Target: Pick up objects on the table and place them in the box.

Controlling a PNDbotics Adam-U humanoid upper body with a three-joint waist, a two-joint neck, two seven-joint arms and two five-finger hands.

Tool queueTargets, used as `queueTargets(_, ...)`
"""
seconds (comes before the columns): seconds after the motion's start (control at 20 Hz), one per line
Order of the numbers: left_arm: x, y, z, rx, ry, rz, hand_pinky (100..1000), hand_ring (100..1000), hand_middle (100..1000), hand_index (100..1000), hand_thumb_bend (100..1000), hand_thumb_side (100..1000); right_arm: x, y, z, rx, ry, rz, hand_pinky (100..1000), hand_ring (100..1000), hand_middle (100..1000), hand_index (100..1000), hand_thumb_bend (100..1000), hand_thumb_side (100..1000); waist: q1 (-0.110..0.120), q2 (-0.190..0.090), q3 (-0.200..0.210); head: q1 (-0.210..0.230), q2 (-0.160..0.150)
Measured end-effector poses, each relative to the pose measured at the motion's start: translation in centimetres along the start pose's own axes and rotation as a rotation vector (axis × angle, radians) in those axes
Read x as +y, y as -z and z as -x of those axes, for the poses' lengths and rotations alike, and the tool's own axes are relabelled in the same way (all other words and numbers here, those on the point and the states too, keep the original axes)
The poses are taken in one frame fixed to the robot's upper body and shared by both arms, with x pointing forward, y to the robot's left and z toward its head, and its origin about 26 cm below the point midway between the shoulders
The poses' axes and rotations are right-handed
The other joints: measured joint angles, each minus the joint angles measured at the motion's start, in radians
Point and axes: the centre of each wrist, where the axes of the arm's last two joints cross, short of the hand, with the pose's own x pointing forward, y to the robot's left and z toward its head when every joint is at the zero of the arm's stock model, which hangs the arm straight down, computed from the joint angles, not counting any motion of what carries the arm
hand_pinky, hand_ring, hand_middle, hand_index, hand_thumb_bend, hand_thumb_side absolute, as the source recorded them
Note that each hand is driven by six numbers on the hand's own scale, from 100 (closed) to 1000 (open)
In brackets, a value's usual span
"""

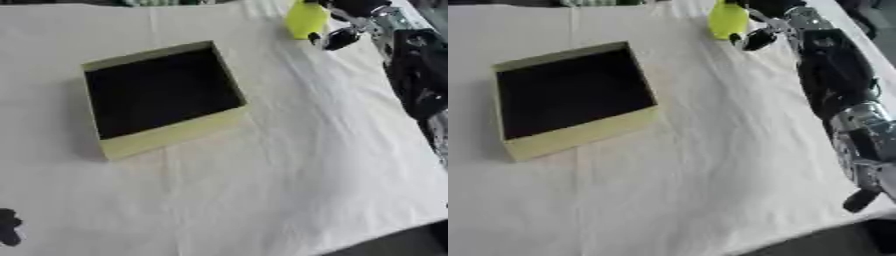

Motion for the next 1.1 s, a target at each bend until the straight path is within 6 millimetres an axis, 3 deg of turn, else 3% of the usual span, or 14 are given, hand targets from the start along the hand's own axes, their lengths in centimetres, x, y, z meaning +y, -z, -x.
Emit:
queueTargets(0.4,0.00,0.01,0.00,0.000,-0.001,0.001,691,530,511,769,100,950,-0.14,0.04,-0.02,-0.008,0.003,0.014,830,945,956,1000,196,389,-0.004,-0.001,-0.002,-0.001,-0.010)
queueTargets(1.1,0.00,0.01,0.00,-0.007,-0.006,0.009,694,530,511,769,100,950,-0.19,0.06,-0.03,-0.011,0.010,0.020,828,946,956,1000,180,381,-0.010,-0.006,0.015,-0.012,-0.078)
